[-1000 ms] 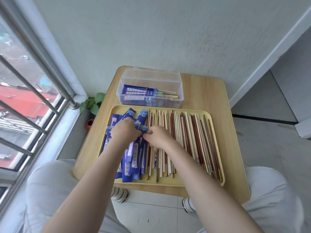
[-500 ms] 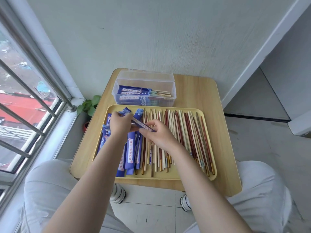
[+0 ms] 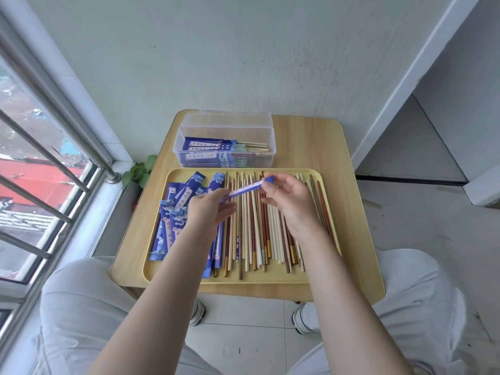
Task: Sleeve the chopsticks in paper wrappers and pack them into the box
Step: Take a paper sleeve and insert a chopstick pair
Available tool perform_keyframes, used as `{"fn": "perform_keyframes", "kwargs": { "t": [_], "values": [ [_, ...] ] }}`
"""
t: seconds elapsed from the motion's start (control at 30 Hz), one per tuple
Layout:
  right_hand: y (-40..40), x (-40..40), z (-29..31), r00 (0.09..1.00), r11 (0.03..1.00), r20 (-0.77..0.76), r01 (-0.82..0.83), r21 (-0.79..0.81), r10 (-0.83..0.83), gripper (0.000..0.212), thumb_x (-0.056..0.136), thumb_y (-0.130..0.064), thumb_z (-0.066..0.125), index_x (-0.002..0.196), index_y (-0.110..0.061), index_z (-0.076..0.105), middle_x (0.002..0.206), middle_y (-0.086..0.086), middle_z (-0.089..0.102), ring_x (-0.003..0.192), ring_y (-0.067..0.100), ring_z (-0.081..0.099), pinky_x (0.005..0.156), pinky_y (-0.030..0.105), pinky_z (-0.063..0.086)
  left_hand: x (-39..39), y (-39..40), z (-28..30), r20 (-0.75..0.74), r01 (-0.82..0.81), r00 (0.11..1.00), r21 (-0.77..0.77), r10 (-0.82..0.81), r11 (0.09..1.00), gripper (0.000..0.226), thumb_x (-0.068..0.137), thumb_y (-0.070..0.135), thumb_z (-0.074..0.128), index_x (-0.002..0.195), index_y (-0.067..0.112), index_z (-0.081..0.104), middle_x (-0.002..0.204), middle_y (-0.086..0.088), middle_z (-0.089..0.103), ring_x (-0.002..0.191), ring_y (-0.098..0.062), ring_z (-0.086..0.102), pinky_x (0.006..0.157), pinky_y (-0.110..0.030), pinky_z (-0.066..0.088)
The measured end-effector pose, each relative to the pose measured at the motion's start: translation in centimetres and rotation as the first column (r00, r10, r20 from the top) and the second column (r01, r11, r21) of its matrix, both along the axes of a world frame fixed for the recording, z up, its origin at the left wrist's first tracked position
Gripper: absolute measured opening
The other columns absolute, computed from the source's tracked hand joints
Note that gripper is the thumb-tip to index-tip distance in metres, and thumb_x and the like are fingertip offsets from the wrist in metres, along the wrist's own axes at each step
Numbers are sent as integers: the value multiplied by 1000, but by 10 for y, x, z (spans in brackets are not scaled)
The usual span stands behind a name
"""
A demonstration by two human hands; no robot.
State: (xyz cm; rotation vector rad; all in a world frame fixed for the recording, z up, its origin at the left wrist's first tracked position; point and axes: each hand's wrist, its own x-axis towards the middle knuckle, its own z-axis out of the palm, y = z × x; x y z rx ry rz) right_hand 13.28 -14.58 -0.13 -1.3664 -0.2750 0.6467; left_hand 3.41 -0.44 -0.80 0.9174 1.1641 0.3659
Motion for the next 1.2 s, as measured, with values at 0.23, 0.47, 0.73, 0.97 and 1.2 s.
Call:
{"fn": "perform_keyframes", "kwargs": {
  "t": [0.23, 0.47, 0.73, 0.97, 1.2],
  "values": [
    [-15, 10, 2, 993, 978, 38, -106, -179, 114, 22, 91, -19, 73, 111, -10, 69, 101, 5, 76, 91, 19, 74, 74, 31, 60, -4, -15, 22, -246, 603, 783, 525, -572, 600, 28, 100, 31, 59, 125, 21, 65, 109, 8, 71, 101, -9, 66, 93, -30, 50],
    [-10, -3, -5, 990, 935, 72, -90, -342, 121, 32, 91, -34, 72, 115, -14, 70, 102, 1, 73, 84, 12, 67, 62, 22, 55, -8, -29, 10, -48, 602, 774, 365, -631, 710, 14, 100, 22, 61, 102, 14, 73, 92, -7, 74, 81, -16, 71, 79, -28, 61],
    [11, -29, -29, 808, 643, 279, -154, -750, 519, 19, 101, -26, 56, 112, -16, 68, 107, -2, 67, 92, 15, 64, 79, 28, 51, -23, -6, -19, 32, 317, 942, 256, -335, 913, 25, 95, 16, 68, 113, -1, 69, 87, -12, 69, 79, -20, 67, 84, -35, 59],
    [34, -52, -43, 650, 445, 379, 69, -893, 659, 13, 97, -16, 56, 110, -13, 55, 90, 0, 55, 78, 21, 57, 57, 30, 39, -31, -5, -32, 66, 196, 976, 168, -210, 966, 22, 95, 18, 69, 101, -3, 72, 88, -17, 69, 82, -25, 69, 74, -32, 60],
    [34, -55, -45, 670, 466, 384, 64, -883, 635, 27, 97, -13, 54, 124, -13, 49, 99, 2, 60, 77, 20, 56, 49, 27, 32, -35, -5, -34, 121, 162, 978, 78, -170, 984, 19, 95, 17, 68, 93, -1, 72, 90, -15, 69, 79, -23, 71, 75, -32, 62]
  ]
}}
